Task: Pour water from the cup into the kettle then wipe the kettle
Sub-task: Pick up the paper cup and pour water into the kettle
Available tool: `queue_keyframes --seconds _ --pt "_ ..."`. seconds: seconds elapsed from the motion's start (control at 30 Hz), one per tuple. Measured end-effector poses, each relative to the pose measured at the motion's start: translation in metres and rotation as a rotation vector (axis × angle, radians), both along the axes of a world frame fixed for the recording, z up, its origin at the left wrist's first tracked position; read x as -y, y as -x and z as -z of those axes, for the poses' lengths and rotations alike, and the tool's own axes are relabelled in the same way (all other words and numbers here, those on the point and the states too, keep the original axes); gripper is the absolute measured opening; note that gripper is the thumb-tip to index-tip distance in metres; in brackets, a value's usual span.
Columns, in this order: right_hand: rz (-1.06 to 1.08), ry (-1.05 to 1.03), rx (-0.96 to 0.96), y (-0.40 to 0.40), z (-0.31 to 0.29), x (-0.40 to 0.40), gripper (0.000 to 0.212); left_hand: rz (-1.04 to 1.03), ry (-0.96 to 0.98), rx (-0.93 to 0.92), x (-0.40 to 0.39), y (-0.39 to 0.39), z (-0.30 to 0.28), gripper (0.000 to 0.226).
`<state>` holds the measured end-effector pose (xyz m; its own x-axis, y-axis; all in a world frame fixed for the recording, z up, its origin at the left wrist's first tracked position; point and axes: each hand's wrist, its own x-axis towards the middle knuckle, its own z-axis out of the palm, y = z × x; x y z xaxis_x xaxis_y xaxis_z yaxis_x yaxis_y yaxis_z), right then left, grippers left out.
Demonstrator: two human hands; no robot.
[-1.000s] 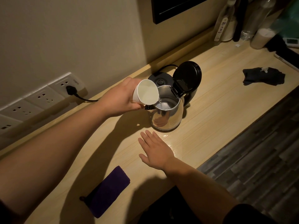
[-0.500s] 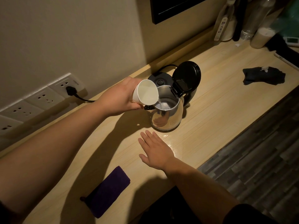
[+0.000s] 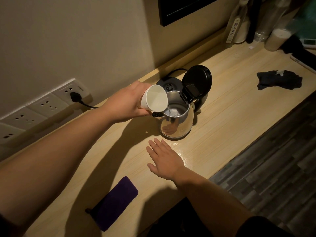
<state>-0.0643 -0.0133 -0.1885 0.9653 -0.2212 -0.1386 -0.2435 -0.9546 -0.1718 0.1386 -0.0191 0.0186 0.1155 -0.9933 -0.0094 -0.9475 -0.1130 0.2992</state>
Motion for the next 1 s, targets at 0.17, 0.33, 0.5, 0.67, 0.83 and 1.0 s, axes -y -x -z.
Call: queue_keyframes --seconds 0.17,0.33,0.5,0.67,0.83,1.0 --pt "-0.004 -0.004 0.007 0.0007 -0.0010 0.0002 0.070 -0.005 -0.010 0.015 0.0002 0.0003 -0.0009 0.086" --pt "-0.005 0.002 0.001 0.0004 -0.0016 -0.0001 0.070 0.000 -0.007 0.026 0.0006 0.0004 -0.0007 0.086" --pt "-0.002 0.002 0.002 0.0005 -0.0020 0.0000 0.069 0.001 -0.014 0.029 0.0007 0.0006 -0.0017 0.086" --pt "-0.010 0.014 0.003 0.0011 -0.0028 0.0000 0.070 0.010 -0.025 0.037 0.0021 0.0003 -0.0033 0.086" --pt "-0.010 -0.001 0.015 0.0011 -0.0034 0.0005 0.069 0.021 -0.027 0.053 0.0035 -0.0003 -0.0038 0.084" --pt "-0.004 -0.018 0.006 0.0006 -0.0029 0.0002 0.069 0.033 -0.017 0.068 0.0036 -0.0006 -0.0044 0.083"
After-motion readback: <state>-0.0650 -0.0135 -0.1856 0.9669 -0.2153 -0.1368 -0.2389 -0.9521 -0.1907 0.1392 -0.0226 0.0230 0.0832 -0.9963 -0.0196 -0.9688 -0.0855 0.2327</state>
